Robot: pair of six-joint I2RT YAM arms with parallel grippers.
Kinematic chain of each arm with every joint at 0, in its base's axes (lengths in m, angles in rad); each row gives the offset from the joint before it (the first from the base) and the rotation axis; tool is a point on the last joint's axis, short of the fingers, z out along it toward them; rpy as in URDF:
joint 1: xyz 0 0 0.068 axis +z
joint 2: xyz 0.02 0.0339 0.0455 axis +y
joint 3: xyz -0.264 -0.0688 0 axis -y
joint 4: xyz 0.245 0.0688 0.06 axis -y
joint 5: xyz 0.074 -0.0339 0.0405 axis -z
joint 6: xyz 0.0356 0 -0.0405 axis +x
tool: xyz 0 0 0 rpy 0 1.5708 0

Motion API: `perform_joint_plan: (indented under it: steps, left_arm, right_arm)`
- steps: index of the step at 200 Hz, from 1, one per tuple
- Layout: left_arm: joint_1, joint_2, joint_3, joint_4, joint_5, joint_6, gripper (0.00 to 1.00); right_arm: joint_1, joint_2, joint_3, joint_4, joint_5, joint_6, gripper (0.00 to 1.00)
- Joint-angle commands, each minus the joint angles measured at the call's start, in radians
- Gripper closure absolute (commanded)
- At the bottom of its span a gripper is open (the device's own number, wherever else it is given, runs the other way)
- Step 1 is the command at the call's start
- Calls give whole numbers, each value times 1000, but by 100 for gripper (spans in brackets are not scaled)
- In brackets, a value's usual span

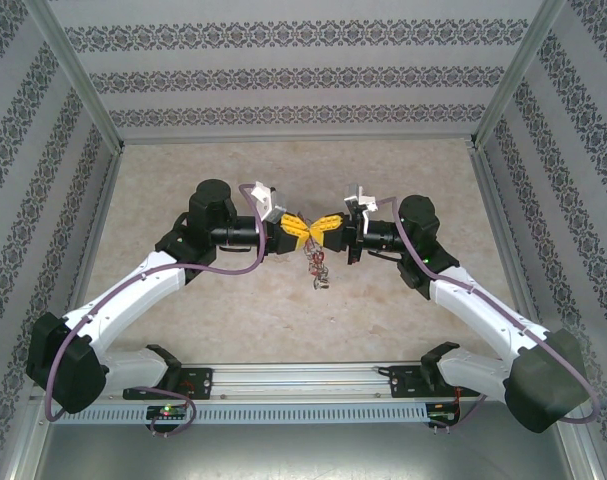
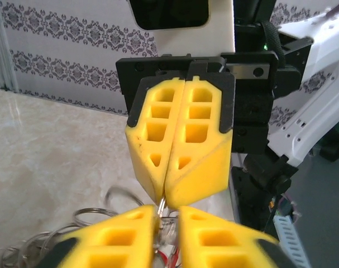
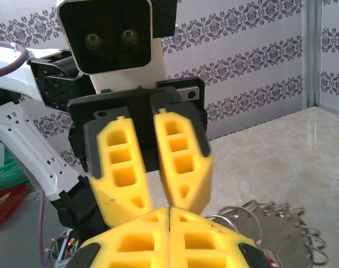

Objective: Put the keys on the keyring

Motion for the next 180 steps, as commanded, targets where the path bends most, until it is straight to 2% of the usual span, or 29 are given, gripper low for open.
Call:
perform_joint_plan:
  steps: [1, 26, 53, 69, 86, 99, 134, 180]
  left_arm:
    - [-12, 3, 16, -1, 33, 36, 100]
    - [-12, -2, 35, -78, 29, 108, 100]
    - [-14, -14, 67, -219, 13, 245, 100]
    - [-23, -16, 93, -303, 5, 329, 100]
    - [-38, -4, 132, -402, -10, 407, 100]
    - [-41, 9, 155, -451, -11, 439, 100]
    - [-53, 38, 194, -519, -14, 483, 100]
    - [-78, 54, 202, -537, -13, 512, 100]
  right_arm:
    - [8, -3, 46, 31, -26, -35, 100]
    - [8, -20, 57, -96, -52, -139, 100]
    - [11, -41, 138, -572, -81, -541, 100]
    - [11, -37, 187, -802, -60, -739, 90]
    - [12, -23, 225, -933, -31, -858, 78]
    - [11, -8, 253, -1002, -32, -925, 74]
    - [18, 38, 311, -1094, -4, -1013, 71]
    - [56, 56, 336, -1086, 58, -1030, 68]
